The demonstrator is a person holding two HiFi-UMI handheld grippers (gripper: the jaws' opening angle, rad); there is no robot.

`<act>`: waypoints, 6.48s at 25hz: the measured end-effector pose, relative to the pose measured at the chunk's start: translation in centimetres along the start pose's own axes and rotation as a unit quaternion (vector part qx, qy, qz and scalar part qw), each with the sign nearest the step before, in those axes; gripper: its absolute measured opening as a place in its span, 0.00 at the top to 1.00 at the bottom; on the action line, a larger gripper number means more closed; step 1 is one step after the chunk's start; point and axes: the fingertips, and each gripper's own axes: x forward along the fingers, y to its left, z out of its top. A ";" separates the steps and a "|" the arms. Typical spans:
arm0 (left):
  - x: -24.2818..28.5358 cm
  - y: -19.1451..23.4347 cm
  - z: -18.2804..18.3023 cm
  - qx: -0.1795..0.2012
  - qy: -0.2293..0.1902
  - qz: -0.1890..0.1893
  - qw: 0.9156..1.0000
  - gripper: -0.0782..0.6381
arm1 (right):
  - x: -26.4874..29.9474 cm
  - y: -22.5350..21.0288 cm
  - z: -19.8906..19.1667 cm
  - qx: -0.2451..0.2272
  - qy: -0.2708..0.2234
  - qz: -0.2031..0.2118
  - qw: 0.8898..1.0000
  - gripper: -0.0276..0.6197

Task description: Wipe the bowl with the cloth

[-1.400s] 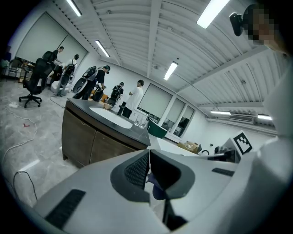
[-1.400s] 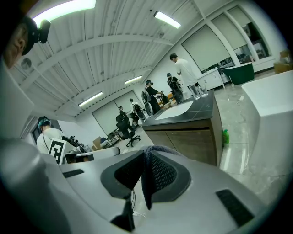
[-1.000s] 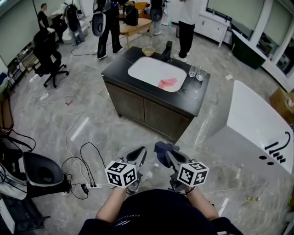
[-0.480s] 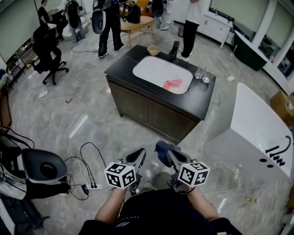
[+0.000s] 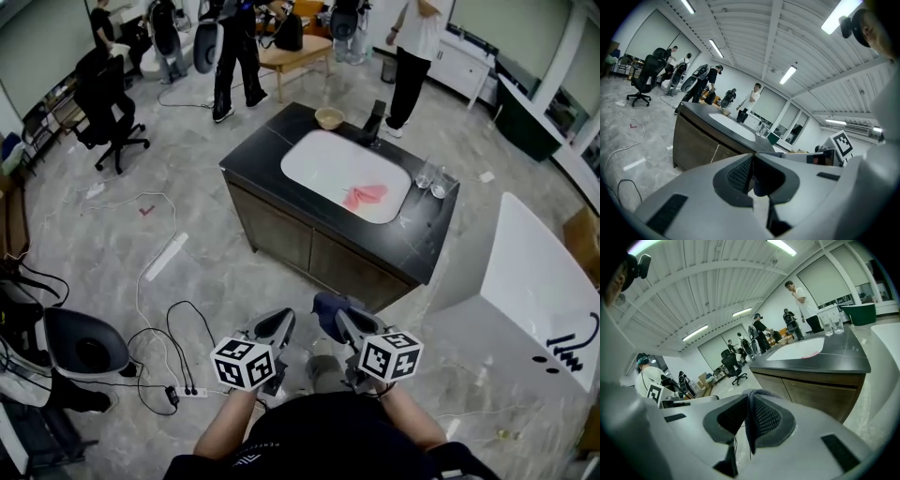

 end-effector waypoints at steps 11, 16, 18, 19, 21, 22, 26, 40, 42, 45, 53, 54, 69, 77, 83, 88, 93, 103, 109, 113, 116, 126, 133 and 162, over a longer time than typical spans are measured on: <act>6.9 1.6 5.1 0.001 -0.002 0.019 1.000 0.87 | 4.7 -3.6 6.6 -0.013 0.017 0.033 0.999 0.87; 9.4 1.8 6.6 0.006 -0.004 0.029 1.000 0.87 | 6.2 -5.5 9.0 -0.016 0.019 0.046 0.999 0.87; 10.3 2.0 7.1 0.007 -0.007 0.033 0.999 0.87 | 6.9 -5.9 9.8 -0.020 0.021 0.053 0.998 0.87; 10.7 2.2 7.3 0.008 -0.008 0.036 0.999 0.87 | 7.3 -6.1 10.1 -0.023 0.022 0.057 0.998 0.87; 11.6 2.5 7.7 0.009 -0.011 0.040 0.999 0.87 | 8.0 -6.6 10.7 -0.027 0.023 0.065 0.997 0.87; 12.0 2.6 7.9 0.009 -0.013 0.041 0.999 0.87 | 8.3 -6.8 11.1 -0.029 0.023 0.068 0.997 0.87; 13.5 2.4 8.5 0.016 -0.012 0.041 0.999 0.87 | 8.9 -7.4 12.2 -0.031 0.021 0.077 0.996 0.87; 16.5 3.7 11.5 0.035 -0.011 0.020 0.999 0.87 | 10.3 -9.1 14.7 -0.021 0.000 0.063 0.998 0.87; 17.2 4.0 12.2 0.037 -0.011 0.010 0.999 0.87 | 10.9 -9.5 15.4 -0.016 -0.006 0.055 0.998 0.87; 18.4 4.8 13.2 0.042 -0.008 -0.007 0.999 0.87 | 12.1 -10.0 16.6 -0.005 -0.016 0.045 0.999 0.87; 19.8 10.1 17.8 0.044 -0.002 -0.033 0.998 0.87 | 17.6 -9.2 20.5 -0.001 -0.038 0.021 0.999 0.87; 20.0 10.8 18.5 0.045 0.000 -0.038 0.998 0.87 | 18.4 -9.1 20.9 0.000 -0.039 0.017 0.999 0.87; 23.4 17.3 24.0 0.066 0.038 -0.132 0.988 0.87 | 25.9 -8.8 24.6 0.018 -0.065 -0.051 0.996 0.87; 25.8 17.2 24.5 0.073 0.050 -0.175 0.981 0.87 | 27.2 -10.7 25.5 0.034 -0.075 -0.070 0.994 0.87; 27.2 14.5 25.1 0.082 0.052 -0.210 0.973 0.87 | 27.2 -12.7 27.7 0.037 -0.083 -0.058 0.994 0.87; 28.3 13.9 25.4 0.097 0.055 -0.205 0.972 0.87 | 27.4 -14.1 28.9 0.044 -0.089 -0.043 0.994 0.87; 29.5 13.5 25.2 0.091 0.058 -0.196 0.975 0.87 | 27.4 -15.0 28.8 0.050 -0.083 -0.024 0.995 0.87; 30.6 13.2 24.5 0.128 0.068 -0.166 0.975 0.87 | 27.3 -16.5 28.7 0.064 -0.082 -0.005 0.995 0.87; 31.9 14.0 26.2 0.151 0.053 -0.167 0.973 0.87 | 26.9 -17.3 29.2 0.060 -0.095 -0.025 0.993 0.87; 32.8 14.6 27.3 0.158 0.055 -0.184 0.969 0.87 | 27.2 -17.8 29.8 0.069 -0.110 -0.050 0.990 0.87; 33.5 15.1 27.8 0.164 0.070 -0.205 0.962 0.87 | 27.7 -17.8 30.4 0.077 -0.123 -0.067 0.987 0.86; 36.7 19.5 30.5 0.188 0.085 -0.208 0.956 0.87 | 30.5 -18.3 31.8 0.098 -0.141 -0.119 0.978 0.87; 39.5 21.8 32.6 0.225 0.085 -0.218 0.946 0.87 | 33.1 -18.9 32.7 0.111 -0.137 -0.149 0.973 0.87; 51.2 25.7 33.5 0.411 0.167 -0.277 0.852 0.72 | 40.2 -21.6 33.5 0.131 -0.038 -0.193 0.972 0.86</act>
